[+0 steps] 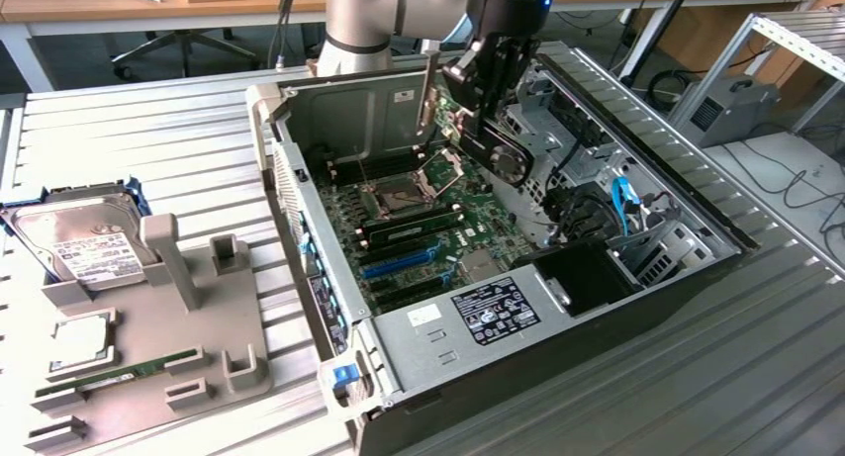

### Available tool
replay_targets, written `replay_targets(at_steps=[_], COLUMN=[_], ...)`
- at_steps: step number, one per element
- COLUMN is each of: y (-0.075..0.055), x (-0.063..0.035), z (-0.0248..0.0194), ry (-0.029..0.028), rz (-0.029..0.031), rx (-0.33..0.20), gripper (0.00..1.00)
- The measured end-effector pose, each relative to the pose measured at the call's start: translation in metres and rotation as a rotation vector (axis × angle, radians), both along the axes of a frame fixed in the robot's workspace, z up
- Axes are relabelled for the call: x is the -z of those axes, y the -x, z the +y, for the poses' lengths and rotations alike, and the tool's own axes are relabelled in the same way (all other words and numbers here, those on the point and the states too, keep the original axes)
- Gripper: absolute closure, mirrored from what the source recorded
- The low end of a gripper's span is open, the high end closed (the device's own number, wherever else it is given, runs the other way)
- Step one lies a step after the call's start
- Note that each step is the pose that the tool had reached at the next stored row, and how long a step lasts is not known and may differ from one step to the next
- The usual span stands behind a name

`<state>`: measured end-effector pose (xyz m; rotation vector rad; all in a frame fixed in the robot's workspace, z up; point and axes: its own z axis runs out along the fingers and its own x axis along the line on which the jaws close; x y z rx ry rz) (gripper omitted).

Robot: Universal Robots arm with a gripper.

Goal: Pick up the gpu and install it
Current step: 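Insert the gpu into the slot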

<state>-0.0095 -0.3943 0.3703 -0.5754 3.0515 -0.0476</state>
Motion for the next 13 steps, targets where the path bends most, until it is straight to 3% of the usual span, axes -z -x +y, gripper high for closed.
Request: replay_targets(at_steps=[13], y=[-0.0007], x=[0.0003], z=[0.0], ry=[0.0], rz=[0.0], rx=[-0.024], gripper=[0.74])
